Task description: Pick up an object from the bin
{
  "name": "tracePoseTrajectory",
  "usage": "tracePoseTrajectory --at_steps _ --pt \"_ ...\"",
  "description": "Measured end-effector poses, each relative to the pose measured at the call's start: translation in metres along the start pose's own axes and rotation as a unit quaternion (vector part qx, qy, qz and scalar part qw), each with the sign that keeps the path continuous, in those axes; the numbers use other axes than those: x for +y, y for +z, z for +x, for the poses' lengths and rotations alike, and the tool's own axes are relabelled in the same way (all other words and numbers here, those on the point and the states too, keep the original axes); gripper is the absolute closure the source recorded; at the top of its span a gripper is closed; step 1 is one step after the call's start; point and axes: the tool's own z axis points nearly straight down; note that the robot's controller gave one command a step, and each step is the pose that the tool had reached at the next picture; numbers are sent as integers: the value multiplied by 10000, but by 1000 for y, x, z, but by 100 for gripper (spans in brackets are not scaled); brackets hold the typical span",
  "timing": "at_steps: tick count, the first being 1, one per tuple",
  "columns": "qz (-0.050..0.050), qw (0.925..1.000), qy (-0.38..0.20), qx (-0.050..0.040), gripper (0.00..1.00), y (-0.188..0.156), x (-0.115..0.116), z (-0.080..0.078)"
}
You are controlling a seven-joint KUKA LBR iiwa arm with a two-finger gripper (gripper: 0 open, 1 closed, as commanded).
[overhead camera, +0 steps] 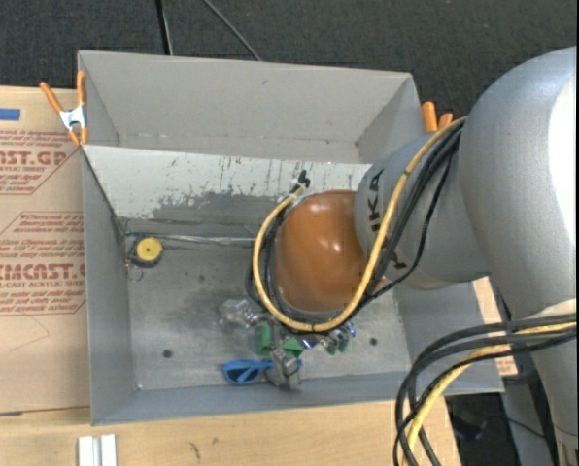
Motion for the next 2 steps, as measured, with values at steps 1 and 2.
tracePoseTrajectory --at_steps 1,2 --pt "-6 10000 -2 5 100 -1 1 0" --pt "3 9821 -1883 0 100 -143 -26 -3"
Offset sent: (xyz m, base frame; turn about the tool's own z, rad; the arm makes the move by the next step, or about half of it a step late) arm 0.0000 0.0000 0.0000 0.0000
